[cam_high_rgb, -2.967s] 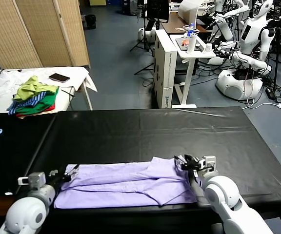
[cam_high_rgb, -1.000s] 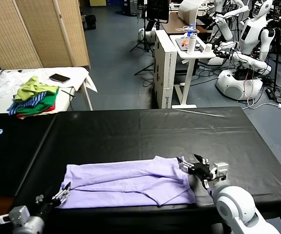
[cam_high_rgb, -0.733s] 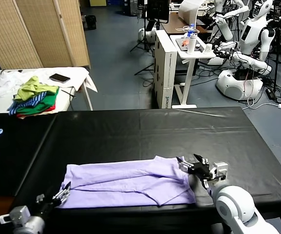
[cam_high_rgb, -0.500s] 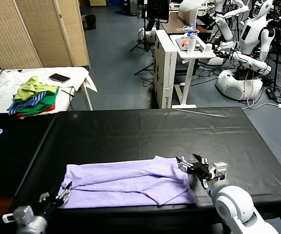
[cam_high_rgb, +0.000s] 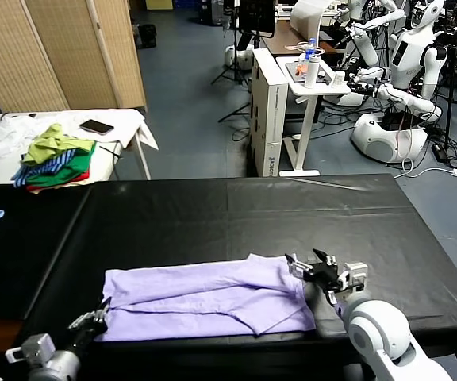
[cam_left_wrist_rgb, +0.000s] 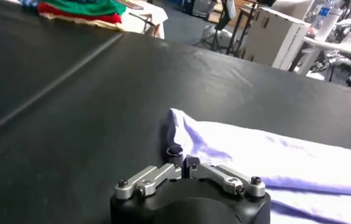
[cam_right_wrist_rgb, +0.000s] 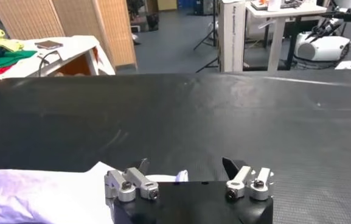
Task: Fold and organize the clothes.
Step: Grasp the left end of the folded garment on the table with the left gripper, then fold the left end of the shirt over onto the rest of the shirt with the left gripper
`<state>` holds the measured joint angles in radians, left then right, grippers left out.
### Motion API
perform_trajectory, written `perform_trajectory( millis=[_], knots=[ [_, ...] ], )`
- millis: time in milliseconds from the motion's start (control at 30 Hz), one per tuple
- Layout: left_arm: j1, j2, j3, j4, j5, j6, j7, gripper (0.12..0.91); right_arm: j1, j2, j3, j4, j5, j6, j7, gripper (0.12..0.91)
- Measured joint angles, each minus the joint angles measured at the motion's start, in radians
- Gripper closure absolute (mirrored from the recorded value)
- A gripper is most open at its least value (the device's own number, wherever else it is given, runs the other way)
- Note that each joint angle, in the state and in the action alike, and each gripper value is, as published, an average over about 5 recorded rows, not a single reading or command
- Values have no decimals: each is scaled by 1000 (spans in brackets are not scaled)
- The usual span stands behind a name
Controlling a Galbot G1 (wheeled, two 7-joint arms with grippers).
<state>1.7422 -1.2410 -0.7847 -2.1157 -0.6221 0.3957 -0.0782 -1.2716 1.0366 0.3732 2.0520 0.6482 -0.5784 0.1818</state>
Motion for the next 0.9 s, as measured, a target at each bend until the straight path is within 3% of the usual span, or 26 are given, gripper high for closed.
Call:
perform_trajectory(
  millis=[300, 433, 700, 900],
  knots=[
    [-12, 68, -50, 52, 314, -78, 33, 848, -24, 9, 22, -2, -11, 23, -9, 118],
    [3, 112, -100, 87, 393, -109, 44, 848, -27, 14, 25, -5, -12, 26, -9, 118],
    [55, 175, -209, 119, 409, -140, 40, 848, -33, 30, 15, -8, -24, 30, -11, 118],
    [55, 145, -190, 54, 333, -109, 14, 848, -54, 32, 30, 5, -37, 43, -11, 118]
  ],
)
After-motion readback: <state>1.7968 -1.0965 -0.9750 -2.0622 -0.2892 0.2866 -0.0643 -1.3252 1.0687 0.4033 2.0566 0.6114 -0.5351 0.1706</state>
